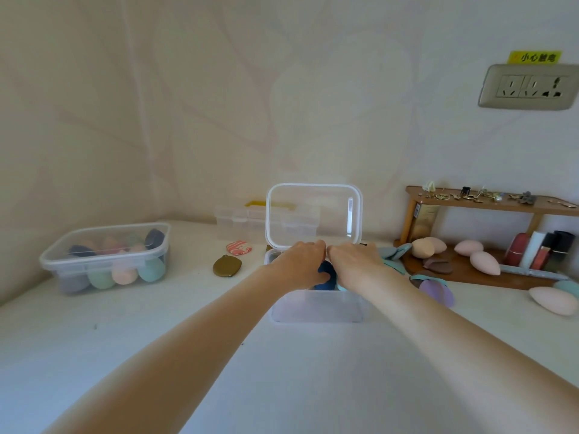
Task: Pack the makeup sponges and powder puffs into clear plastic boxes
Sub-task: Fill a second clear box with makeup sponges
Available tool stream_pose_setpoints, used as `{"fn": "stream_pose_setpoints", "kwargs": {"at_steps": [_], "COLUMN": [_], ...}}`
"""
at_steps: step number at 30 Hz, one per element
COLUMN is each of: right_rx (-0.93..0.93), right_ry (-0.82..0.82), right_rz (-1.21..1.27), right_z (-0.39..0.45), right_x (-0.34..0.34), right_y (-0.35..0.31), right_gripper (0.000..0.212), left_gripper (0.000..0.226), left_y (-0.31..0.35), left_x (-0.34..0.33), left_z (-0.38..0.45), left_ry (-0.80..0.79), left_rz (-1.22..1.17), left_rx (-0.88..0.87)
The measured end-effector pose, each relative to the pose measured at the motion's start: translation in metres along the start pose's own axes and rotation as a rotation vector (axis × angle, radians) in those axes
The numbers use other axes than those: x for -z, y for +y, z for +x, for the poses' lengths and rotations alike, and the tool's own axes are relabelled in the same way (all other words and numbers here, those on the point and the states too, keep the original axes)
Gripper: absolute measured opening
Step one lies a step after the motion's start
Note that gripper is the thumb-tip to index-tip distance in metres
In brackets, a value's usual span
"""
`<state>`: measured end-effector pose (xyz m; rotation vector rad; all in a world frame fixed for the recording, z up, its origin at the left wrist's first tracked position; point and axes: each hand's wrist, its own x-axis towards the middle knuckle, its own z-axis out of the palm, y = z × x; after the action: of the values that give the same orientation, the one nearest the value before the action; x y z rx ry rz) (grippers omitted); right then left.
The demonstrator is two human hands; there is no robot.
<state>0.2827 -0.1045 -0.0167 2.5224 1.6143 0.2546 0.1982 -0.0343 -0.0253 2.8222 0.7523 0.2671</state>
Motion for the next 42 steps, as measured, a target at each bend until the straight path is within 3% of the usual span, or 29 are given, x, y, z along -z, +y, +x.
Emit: {"fn": "stream_pose_setpoints", "kwargs": {"at_steps": [3,7,10,13,22,31,34,38,42], "right_rx": [0.014,-0.033,-0.020,-0.035,-0.205,-0.535,-0.497,-0.310,-0.245], "right_ry": [0.028,0.018,0.045,0.079,0.287,0.143,0.147,0.207,0.090], "right_rz": [-0.042,-0.013,0.094,0.219,0.409,0.443,0.477,0.547,0.414], "right_z": [-0.002,-0.004,-0.006,-0.009,-0.041,-0.099,-0.097,-0.063,-0.018], "right_x": [0.008,0.018,0.021,0.022,0.025,-0.040,-0.058,-0.066,-0.061], "right_y": [0.001,0.005,0.006,0.007,0.059,0.184,0.199,0.193,0.177], "right_gripper": [0.019,0.034,0.014,0.024,0.019,0.029,0.032,0.037,0.039], "left_gripper": [0.028,0.018,0.019,0.021,0.023,0.032,0.030,0.028,0.028], "left_y": [-0.004,-0.011,-0.014,-0.009,0.073,0.174,0.176,0.161,0.136], "left_x": [0.012,0.023,0.024,0.026,0.019,-0.052,-0.058,-0.046,-0.025], "left_z": [0.000,-0.006,-0.012,-0.019,-0.003,0.044,0.050,0.058,0.061], "left_ry": [-0.047,0.046,0.098,0.153,0.343,0.021,0.012,0.059,0.140], "left_rz": [-0.075,-0.160,-0.160,-0.181,-0.199,0.039,0.078,0.130,0.063], "left_rx": [0.029,0.030,0.034,0.028,-0.137,-0.381,-0.385,-0.353,-0.334]}}
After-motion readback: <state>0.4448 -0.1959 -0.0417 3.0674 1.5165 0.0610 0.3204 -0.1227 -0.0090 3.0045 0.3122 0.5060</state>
